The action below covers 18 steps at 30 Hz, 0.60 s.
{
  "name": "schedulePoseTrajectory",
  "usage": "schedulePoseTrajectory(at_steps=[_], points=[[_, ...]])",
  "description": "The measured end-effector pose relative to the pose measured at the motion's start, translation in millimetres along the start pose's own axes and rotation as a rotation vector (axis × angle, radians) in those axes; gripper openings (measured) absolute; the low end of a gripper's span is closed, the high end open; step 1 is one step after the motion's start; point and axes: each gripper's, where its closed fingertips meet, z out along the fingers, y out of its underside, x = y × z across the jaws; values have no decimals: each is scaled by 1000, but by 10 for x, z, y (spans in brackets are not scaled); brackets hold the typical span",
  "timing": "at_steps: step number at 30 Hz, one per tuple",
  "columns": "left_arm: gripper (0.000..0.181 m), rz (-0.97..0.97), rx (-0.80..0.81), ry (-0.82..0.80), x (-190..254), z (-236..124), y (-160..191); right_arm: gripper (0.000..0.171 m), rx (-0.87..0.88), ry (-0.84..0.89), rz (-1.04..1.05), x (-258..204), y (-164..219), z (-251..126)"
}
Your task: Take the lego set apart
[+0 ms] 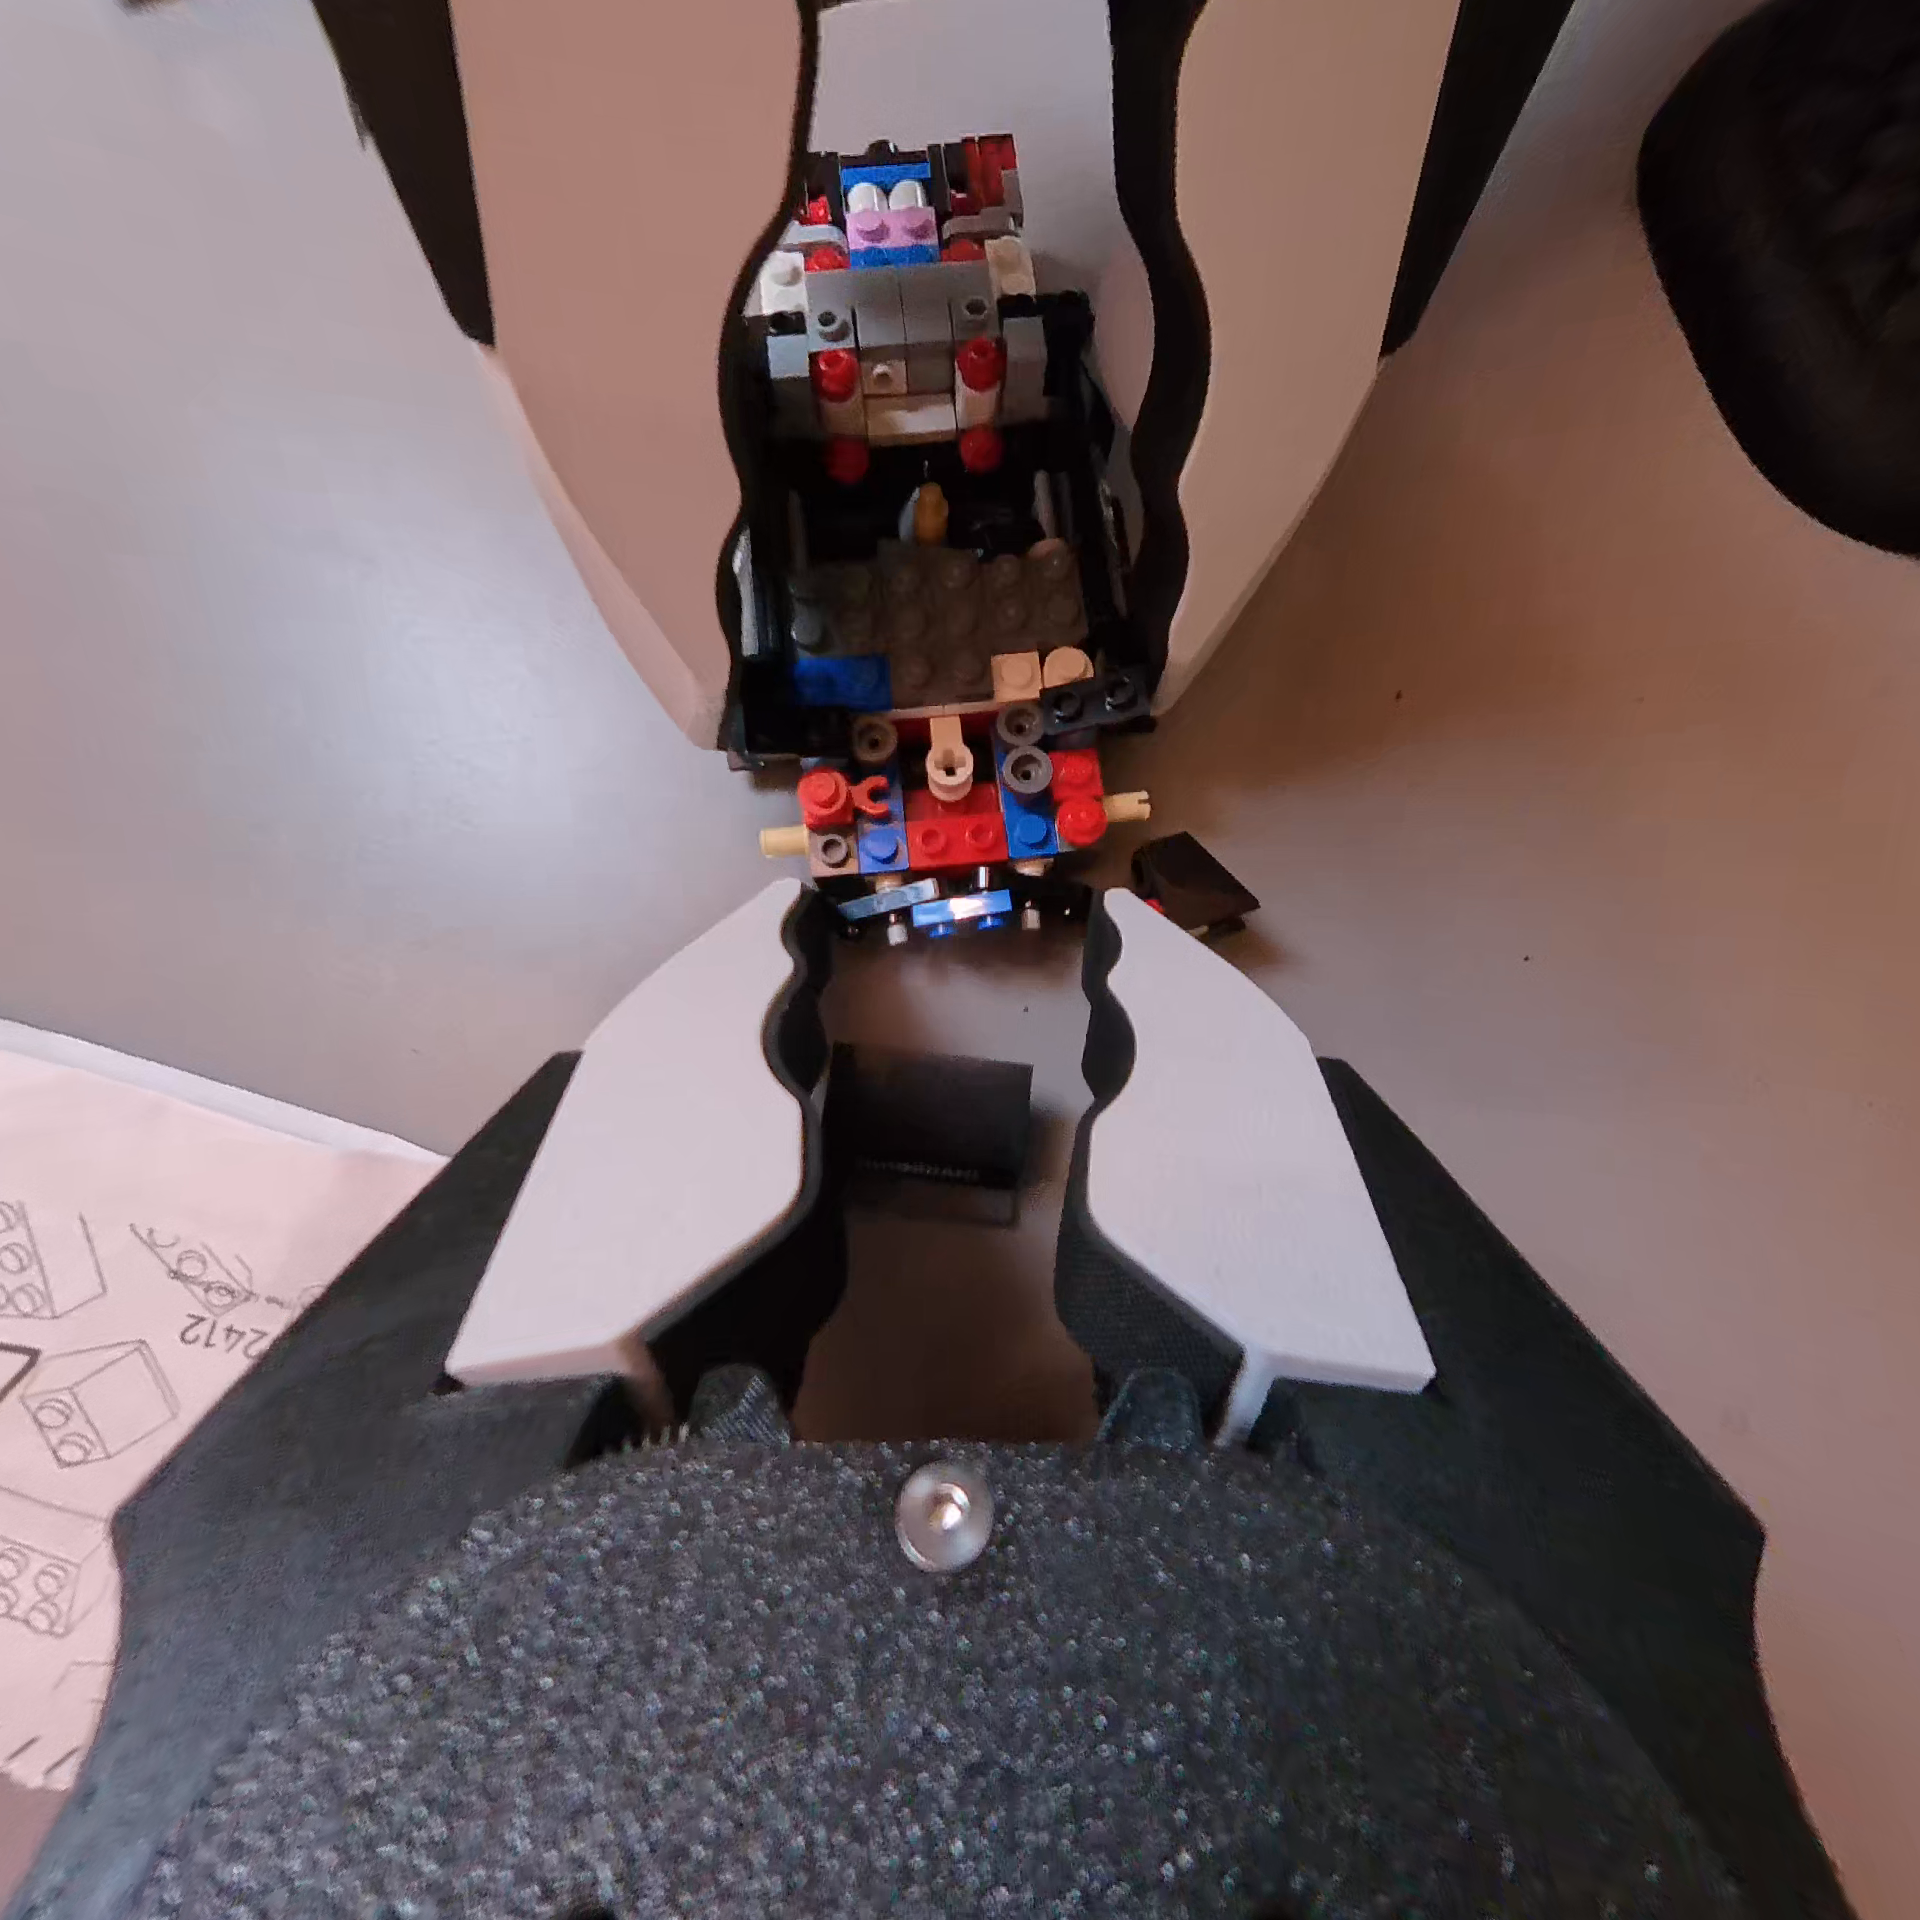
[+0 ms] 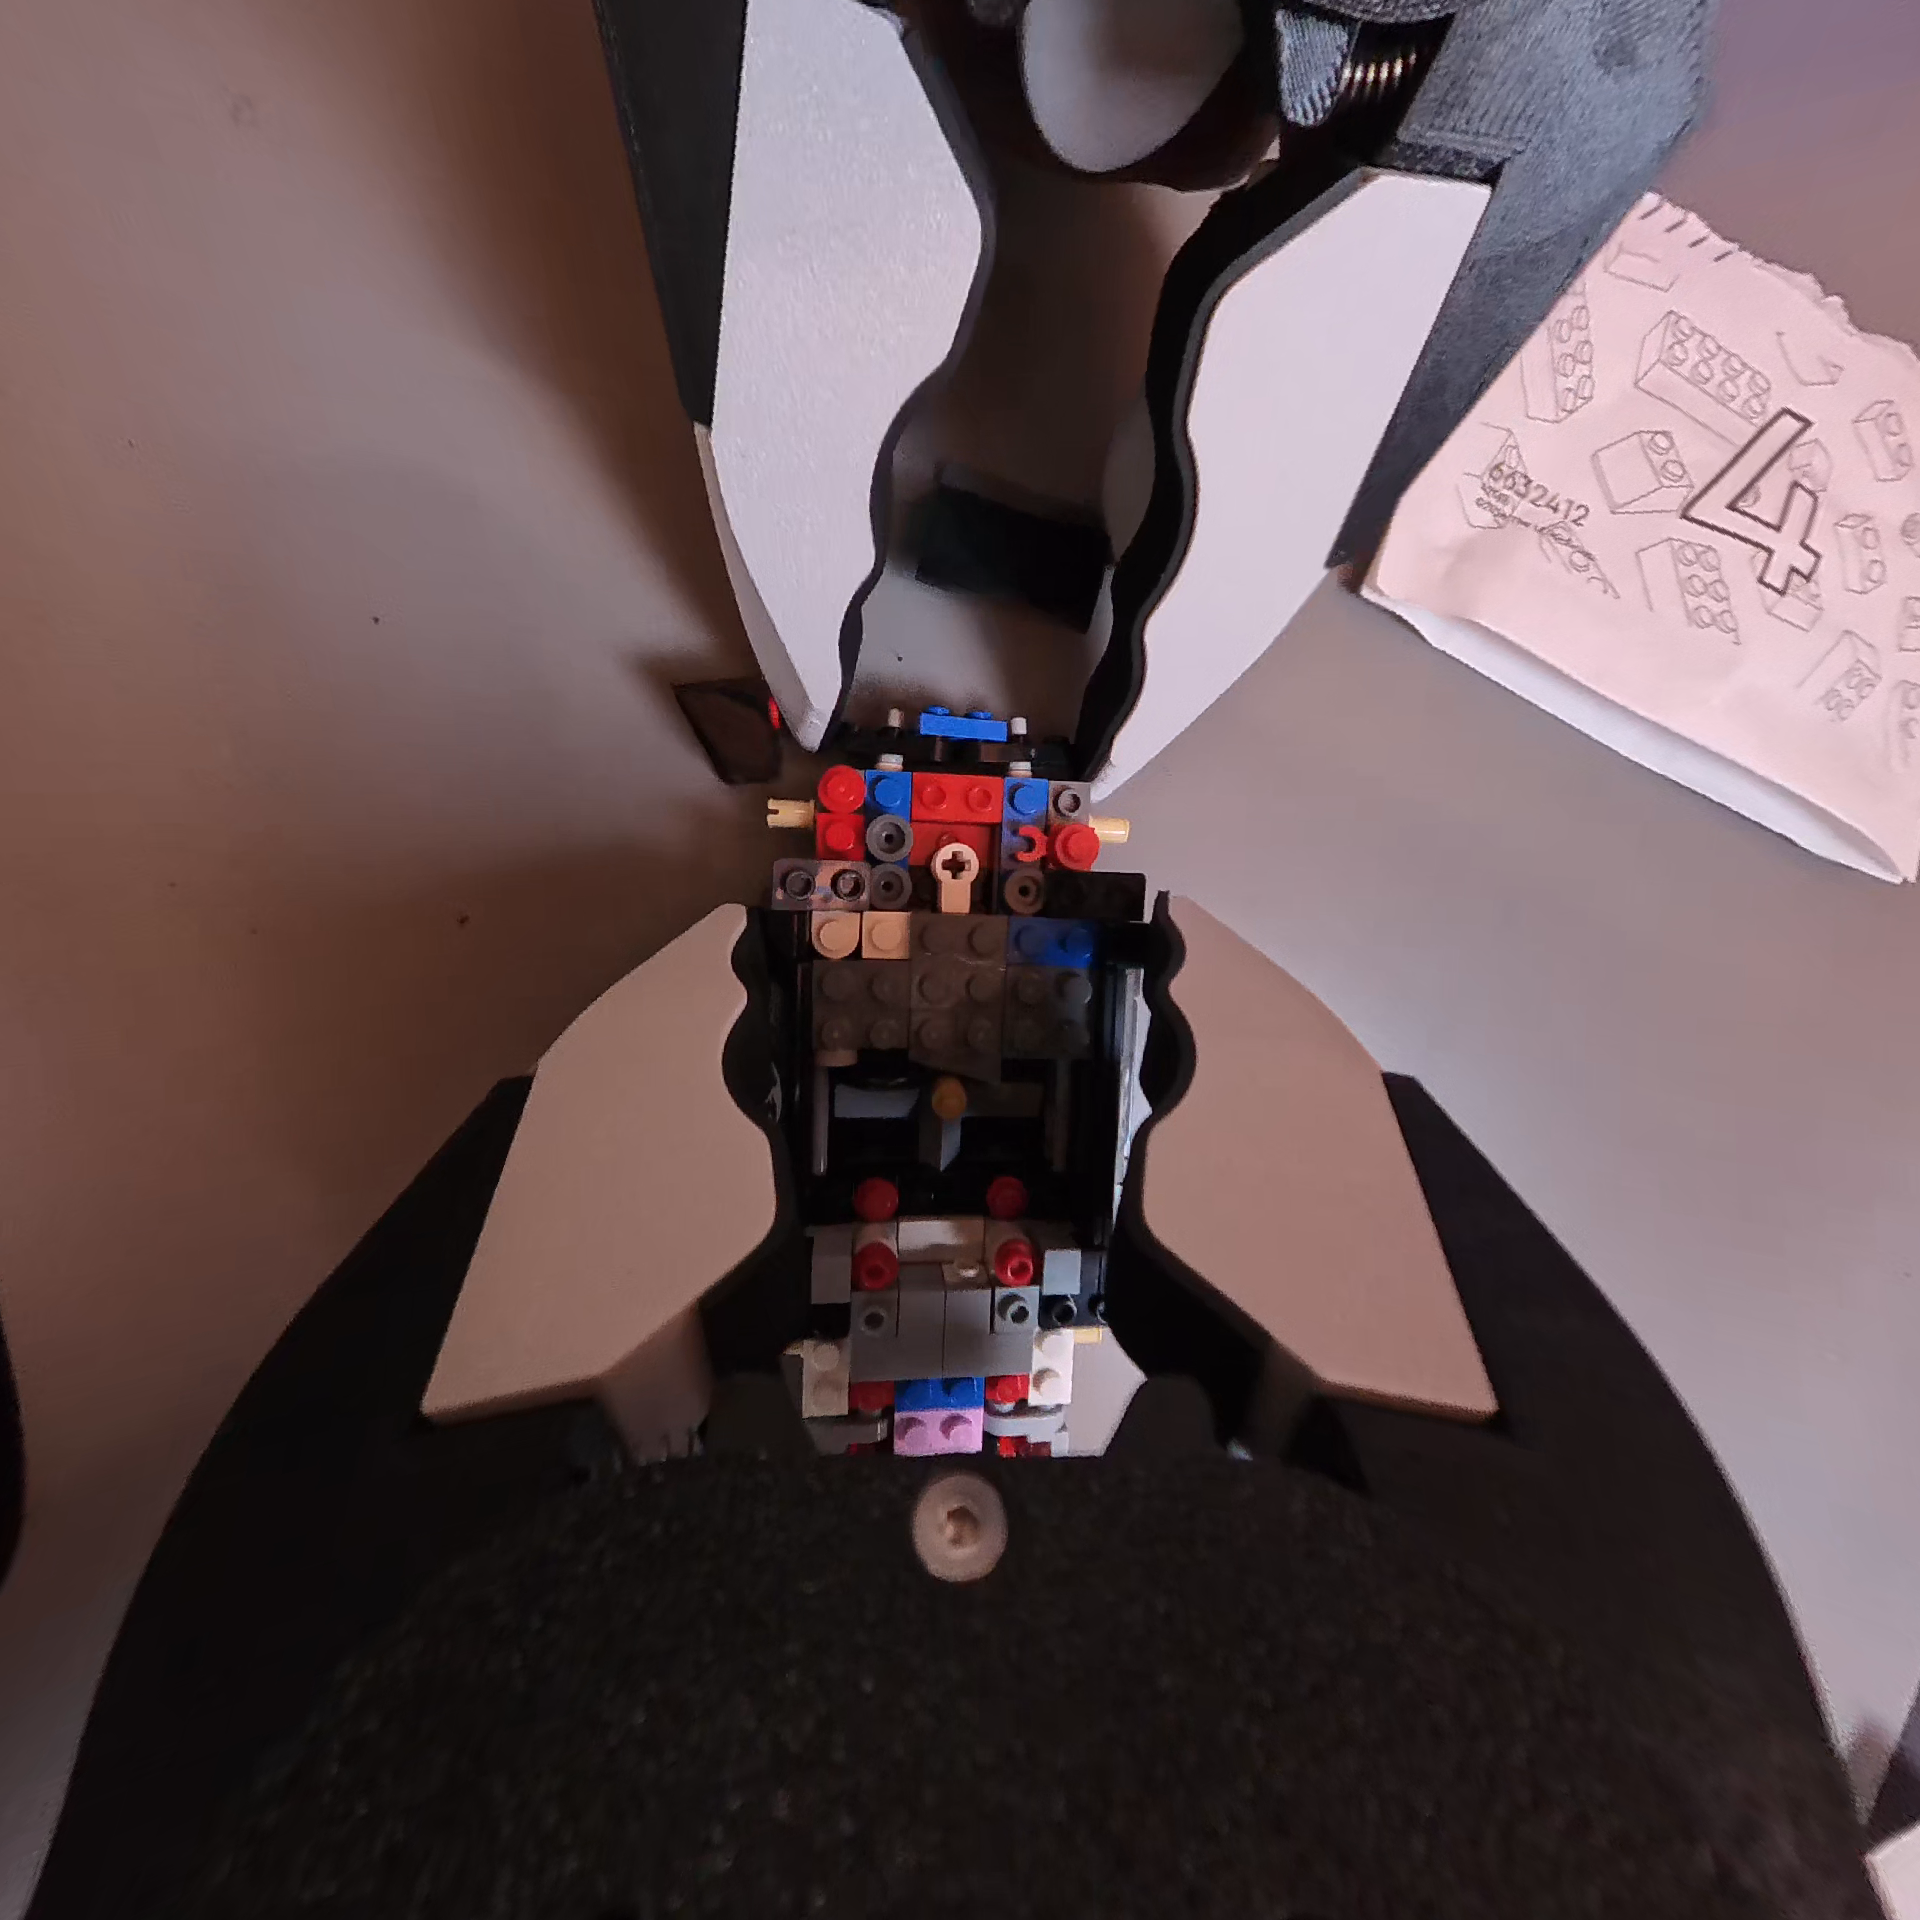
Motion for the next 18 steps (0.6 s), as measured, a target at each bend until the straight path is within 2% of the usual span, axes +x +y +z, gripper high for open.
schedulePoseTrajectory(at_steps=[14,15,16,18], points=[[45,5,13,3,48,-71,79,70,45,-4,4,-36,-73,15],[8,14,3,5,51,-112,106,69,28,-5,5,-38,-41,2],[8,40,-10,-51,-28,-160,159,72,-29,14,8,-9,69,-12],[9,14,-20,-32,-5,-221,222,70,3,19,40,4,102,-48]])
